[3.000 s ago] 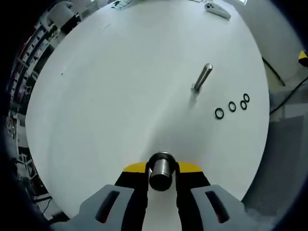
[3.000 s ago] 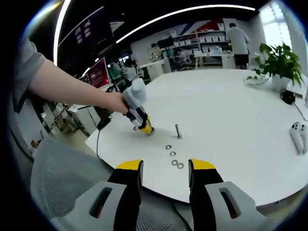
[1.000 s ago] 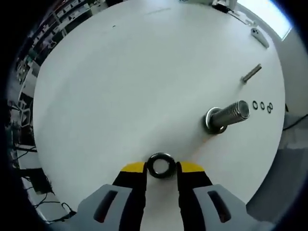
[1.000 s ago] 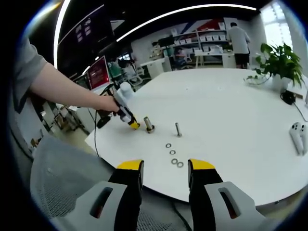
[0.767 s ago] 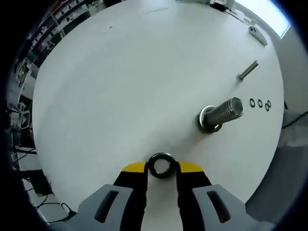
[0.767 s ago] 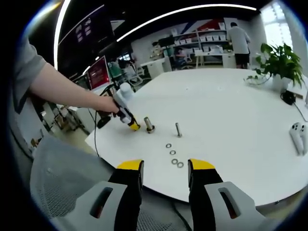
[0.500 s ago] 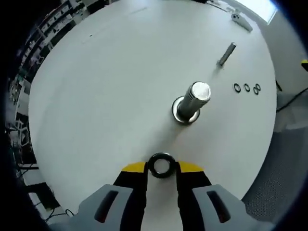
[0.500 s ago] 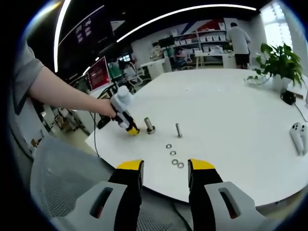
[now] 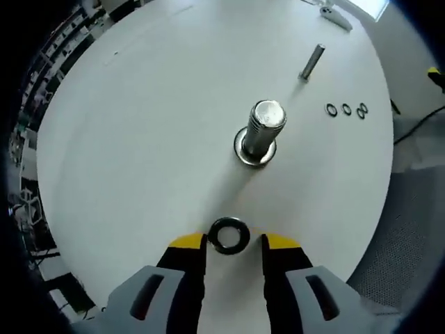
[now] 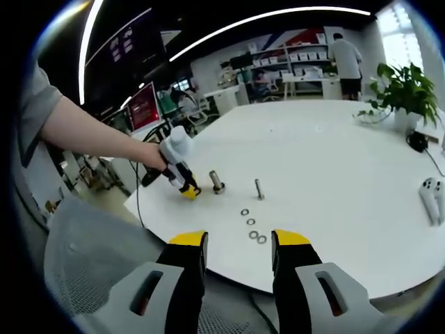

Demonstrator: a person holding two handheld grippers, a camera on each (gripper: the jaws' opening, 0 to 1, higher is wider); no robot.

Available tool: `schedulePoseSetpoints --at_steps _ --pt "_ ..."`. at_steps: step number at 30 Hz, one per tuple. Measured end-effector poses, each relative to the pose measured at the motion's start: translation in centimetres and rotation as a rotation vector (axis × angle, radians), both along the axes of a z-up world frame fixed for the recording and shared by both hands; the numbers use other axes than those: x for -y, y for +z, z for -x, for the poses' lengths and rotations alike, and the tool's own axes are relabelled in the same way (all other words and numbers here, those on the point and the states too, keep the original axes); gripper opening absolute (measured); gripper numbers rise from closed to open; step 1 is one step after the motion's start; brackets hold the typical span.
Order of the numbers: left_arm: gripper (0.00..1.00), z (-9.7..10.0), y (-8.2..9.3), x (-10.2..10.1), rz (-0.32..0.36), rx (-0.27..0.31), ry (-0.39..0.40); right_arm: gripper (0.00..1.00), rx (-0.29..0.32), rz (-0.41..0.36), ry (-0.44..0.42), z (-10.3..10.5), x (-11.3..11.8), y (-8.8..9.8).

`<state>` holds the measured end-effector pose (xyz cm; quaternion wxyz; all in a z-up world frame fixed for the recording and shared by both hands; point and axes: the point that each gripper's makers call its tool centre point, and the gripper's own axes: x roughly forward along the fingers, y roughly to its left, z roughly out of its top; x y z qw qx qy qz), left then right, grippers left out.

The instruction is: Place the washer onto the threaded stud by aligning its center hole with the stud, sliding it down to the base, and recovering from edge contact or off-axis alignment until the washer reaches the visible bottom stop.

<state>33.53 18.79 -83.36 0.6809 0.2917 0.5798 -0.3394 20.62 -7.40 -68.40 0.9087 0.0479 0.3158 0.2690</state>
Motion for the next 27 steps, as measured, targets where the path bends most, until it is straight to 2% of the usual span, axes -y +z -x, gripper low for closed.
schedulePoseSetpoints --at_steps 13,15,18,27 --pt "0.3 -0.06 -0.11 -0.09 0.007 0.006 0.001 0.39 0.002 -0.003 0.004 0.04 -0.11 0.06" --pt "0.28 -0.19 -0.11 -0.08 0.02 0.021 0.036 0.39 0.003 -0.004 0.002 0.03 -0.09 0.07" --pt "0.21 -0.02 -0.15 0.17 0.023 0.031 0.022 0.39 0.003 -0.007 -0.002 0.0 -0.05 0.08" --pt "0.2 0.04 -0.2 0.2 0.014 0.028 0.067 0.39 0.004 -0.007 -0.002 0.02 -0.04 0.1"
